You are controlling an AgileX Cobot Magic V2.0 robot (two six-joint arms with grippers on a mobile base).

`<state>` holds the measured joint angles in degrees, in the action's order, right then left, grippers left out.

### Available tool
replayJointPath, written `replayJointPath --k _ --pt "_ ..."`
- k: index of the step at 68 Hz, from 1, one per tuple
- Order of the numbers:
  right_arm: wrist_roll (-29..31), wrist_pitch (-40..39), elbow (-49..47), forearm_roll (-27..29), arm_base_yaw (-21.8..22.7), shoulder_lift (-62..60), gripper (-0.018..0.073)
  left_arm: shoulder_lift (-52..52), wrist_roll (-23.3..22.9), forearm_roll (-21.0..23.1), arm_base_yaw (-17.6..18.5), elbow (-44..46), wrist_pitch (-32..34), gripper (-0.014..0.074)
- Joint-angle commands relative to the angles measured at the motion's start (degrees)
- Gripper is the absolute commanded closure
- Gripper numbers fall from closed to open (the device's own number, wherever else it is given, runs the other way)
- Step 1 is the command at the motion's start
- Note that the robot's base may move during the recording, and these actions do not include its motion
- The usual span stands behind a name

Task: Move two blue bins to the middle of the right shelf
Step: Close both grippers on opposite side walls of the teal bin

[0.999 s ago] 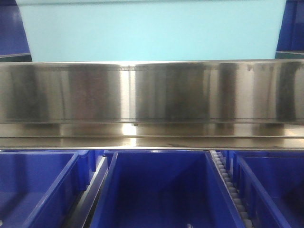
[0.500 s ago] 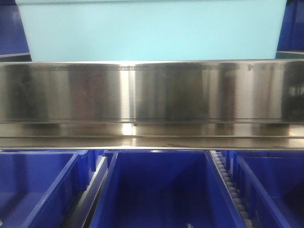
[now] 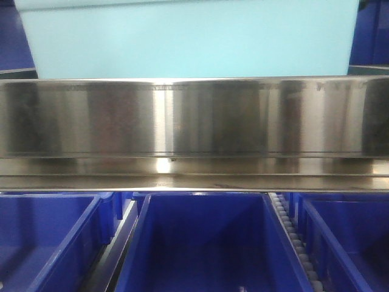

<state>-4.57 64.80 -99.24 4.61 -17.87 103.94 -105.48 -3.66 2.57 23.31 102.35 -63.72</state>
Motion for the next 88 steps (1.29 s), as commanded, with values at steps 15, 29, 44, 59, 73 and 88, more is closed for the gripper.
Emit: replayJointPath --k 15,29,44,59,73,88 --pt "-1.0 0.7 -0.1 -1.3 0.1 -0.7 0.0711 0.9 0.0 -0.1 -0.2 0.7 -0.1 0.0707" --pt "-1.0 0.3 -0.1 -1.4 0.1 -5.4 0.0711 5.8 0.0 0.6 -0.2 0.8 -0.1 0.0707" --pt "-1.0 -1.6 -0.1 -1.6 0.1 -13.5 0.0711 14.0 0.0 1.3 -0.2 1.0 1.7 0.0707" --pt "-1.0 -2.7 -2.6 -1.7 0.1 -19.6 0.0711 20.1 0.0 3.4 -0.2 5.0 3.1 0.0707" --pt "-1.0 -2.0 -7.7 -1.7 0.1 -20.8 0.0711 21.3 0.0 5.3 -0.2 8.9 2.6 0.0707" --pt "-1.0 -1.5 -8.2 -1.7 0.1 -20.7 0.0711 21.3 0.0 5.5 -0.2 9.0 2.6 0.0707"
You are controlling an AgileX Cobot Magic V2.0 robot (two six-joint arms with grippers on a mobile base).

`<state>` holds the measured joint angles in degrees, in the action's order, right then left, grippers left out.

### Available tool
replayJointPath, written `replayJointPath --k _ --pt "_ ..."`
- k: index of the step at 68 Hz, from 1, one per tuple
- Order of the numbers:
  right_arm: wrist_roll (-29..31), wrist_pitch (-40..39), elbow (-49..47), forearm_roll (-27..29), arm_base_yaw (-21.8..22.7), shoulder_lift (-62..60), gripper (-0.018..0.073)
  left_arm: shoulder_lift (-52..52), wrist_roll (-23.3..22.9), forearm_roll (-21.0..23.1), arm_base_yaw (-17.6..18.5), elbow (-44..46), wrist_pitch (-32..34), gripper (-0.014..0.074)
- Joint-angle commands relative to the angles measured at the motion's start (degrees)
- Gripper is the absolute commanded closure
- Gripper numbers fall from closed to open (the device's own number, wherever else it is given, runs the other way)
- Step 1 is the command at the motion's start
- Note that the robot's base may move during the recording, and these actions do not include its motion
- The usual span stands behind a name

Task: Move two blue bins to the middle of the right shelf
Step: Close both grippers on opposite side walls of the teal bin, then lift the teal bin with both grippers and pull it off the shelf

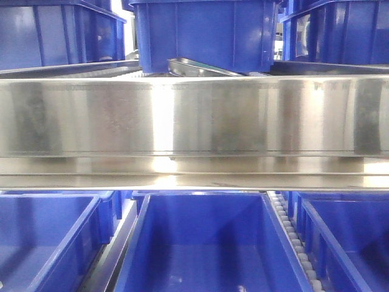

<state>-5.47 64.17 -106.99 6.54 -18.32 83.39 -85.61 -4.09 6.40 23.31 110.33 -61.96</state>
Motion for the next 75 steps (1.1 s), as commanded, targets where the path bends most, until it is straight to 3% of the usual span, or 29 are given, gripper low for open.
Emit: replayJointPath --k 1,41,75 --pt "-0.1 -0.9 -0.4 -3.6 0.5 -0.1 0.0711 1.4 0.5 1.7 -0.2 1.0 0.9 0.0707" --pt "-0.1 -2.1 -0.4 -3.6 0.5 -0.1 0.0711 1.4 0.5 1.7 -0.2 1.0 7.9 0.0707" --pt "-0.1 -2.1 -0.4 -3.6 0.5 -0.1 0.0711 1.4 0.5 1.7 -0.2 1.0 7.9 0.0707"
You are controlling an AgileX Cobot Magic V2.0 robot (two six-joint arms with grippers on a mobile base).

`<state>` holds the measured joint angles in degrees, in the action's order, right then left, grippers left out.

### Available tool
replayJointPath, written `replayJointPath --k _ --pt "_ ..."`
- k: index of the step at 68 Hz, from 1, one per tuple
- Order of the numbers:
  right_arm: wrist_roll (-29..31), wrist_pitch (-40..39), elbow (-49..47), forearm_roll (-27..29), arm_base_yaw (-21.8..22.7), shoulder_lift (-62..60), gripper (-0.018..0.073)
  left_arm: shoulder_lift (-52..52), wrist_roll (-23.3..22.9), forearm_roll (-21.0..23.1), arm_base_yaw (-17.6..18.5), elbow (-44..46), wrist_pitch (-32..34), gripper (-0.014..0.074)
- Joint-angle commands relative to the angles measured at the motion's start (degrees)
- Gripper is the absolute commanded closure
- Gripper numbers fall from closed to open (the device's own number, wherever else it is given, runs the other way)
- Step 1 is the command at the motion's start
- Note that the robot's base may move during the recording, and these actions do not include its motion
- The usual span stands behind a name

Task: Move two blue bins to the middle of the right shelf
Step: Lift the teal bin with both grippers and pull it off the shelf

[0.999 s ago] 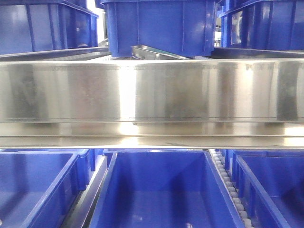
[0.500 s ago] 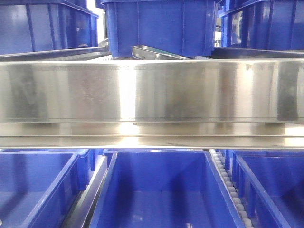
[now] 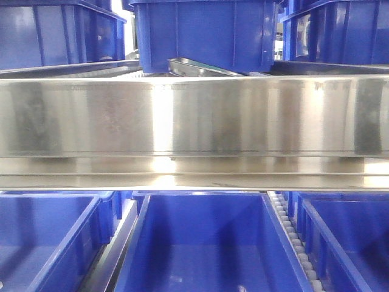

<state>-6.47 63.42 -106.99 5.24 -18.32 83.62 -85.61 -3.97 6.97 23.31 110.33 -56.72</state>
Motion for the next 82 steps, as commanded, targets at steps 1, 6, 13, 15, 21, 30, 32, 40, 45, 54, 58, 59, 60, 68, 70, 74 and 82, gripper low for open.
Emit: replayJointPath --k 1,6,13,15,21,30,32,40,45,54,58,59,60,68,70,74,82 --pt "0.9 -1.3 -0.4 -2.3 0.5 -0.3 0.0711 1.4 0.3 1.1 -0.2 1.0 2.7 0.0707" --pt "0.9 -1.3 -0.4 -2.3 0.5 -0.3 0.0711 1.4 0.3 1.1 -0.2 1.0 2.7 0.0707" --pt "0.9 -1.3 -0.4 -2.3 0.5 -0.3 0.0711 1.4 0.3 1.1 -0.2 1.0 2.7 0.0707" --pt "0.9 -1.3 -0.4 -2.3 0.5 -0.3 0.0711 1.4 0.3 1.1 -0.2 1.0 2.7 0.0707" --pt "0.9 -1.3 -0.4 -2.3 0.5 -0.3 0.0711 1.4 0.3 1.1 -0.2 1.0 2.7 0.0707" --pt "0.9 -1.3 -0.4 -2.3 0.5 -0.2 0.0711 1.4 0.3 1.1 -0.2 1.0 2.7 0.0707" --pt "0.9 -1.3 -0.4 -2.3 0.5 -0.2 0.0711 1.4 0.3 1.1 -0.2 1.0 2.7 0.0707" --pt "0.9 -1.3 -0.4 -2.3 0.5 -0.2 0.0711 1.4 0.3 1.1 -0.2 1.0 2.7 0.0707" --pt "0.9 -1.3 -0.4 -2.3 0.5 -0.2 0.0711 1.4 0.3 1.1 -0.2 1.0 2.7 0.0707" --pt "0.9 -1.3 -0.4 -2.3 0.5 -0.2 0.0711 1.4 0.3 1.1 -0.2 1.0 2.7 0.0707" --pt "0.9 -1.3 -0.4 -2.3 0.5 -0.2 0.0711 1.4 0.3 1.1 -0.2 1.0 2.7 0.0707" --pt "0.9 -1.3 -0.4 -2.3 0.5 -0.2 0.0711 1.4 0.3 1.1 -0.2 1.0 2.7 0.0707" --pt "0.9 -1.3 -0.4 -2.3 0.5 -0.2 0.0711 1.4 0.3 1.1 -0.2 1.0 2.7 0.0707" --pt "0.9 -1.3 -0.4 -2.3 0.5 -0.2 0.0711 1.4 0.3 1.1 -0.2 1.0 2.7 0.0707" --pt "0.9 -1.3 -0.4 -2.3 0.5 -0.2 0.0711 1.4 0.3 1.1 -0.2 1.0 2.7 0.0707" --pt "0.9 -1.3 -0.4 -2.3 0.5 -0.2 0.0711 1.4 0.3 1.1 -0.2 1.0 2.7 0.0707" --pt "0.9 -1.3 -0.4 -2.2 0.5 -0.3 0.0711 1.4 0.3 1.1 -0.2 1.0 2.7 0.0707"
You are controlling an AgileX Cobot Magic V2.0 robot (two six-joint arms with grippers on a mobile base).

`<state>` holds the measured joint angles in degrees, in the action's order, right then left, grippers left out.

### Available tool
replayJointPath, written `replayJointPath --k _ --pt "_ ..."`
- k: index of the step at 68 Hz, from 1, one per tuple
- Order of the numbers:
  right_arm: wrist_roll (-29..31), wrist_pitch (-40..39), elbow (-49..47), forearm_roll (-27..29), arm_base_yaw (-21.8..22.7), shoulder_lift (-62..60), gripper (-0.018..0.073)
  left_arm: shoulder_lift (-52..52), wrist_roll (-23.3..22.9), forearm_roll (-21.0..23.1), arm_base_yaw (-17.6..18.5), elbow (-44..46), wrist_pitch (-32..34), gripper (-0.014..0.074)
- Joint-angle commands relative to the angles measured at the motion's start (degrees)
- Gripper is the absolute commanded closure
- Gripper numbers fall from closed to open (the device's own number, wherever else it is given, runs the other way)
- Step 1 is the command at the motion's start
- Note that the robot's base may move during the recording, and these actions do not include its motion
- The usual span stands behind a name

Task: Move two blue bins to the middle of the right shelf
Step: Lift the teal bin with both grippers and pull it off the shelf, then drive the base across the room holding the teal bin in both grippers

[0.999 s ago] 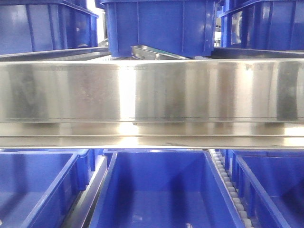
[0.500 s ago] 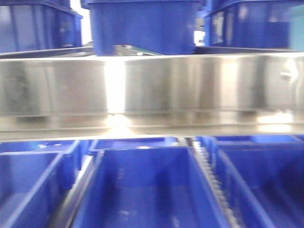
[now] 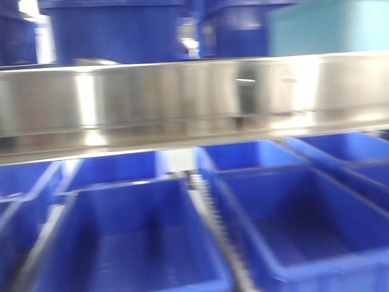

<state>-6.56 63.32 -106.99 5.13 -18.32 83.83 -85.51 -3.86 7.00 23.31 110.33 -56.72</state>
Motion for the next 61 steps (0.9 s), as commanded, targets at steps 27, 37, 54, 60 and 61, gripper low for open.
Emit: replayJointPath --k 27,37,54,60,61 --pt "1.0 -1.2 -0.4 -2.1 0.5 -0.5 0.0711 1.3 0.2 0.4 -0.2 1.0 3.0 0.0707" --pt "1.0 -1.2 -0.4 -2.1 0.5 -0.5 0.0711 1.3 0.2 0.4 -0.2 1.0 4.6 0.0707" --pt "1.0 -1.3 -0.4 -2.1 0.5 -0.5 0.0711 1.3 0.2 0.4 -0.2 1.0 8.2 0.0707" --pt "1.0 -1.5 -0.4 -2.1 0.5 -0.5 0.0711 1.3 0.2 0.3 -0.2 1.0 8.8 0.0707" --pt "1.0 -1.5 -0.4 -2.1 0.5 -0.5 0.0711 1.3 0.2 0.3 -0.2 1.0 8.8 0.0707"
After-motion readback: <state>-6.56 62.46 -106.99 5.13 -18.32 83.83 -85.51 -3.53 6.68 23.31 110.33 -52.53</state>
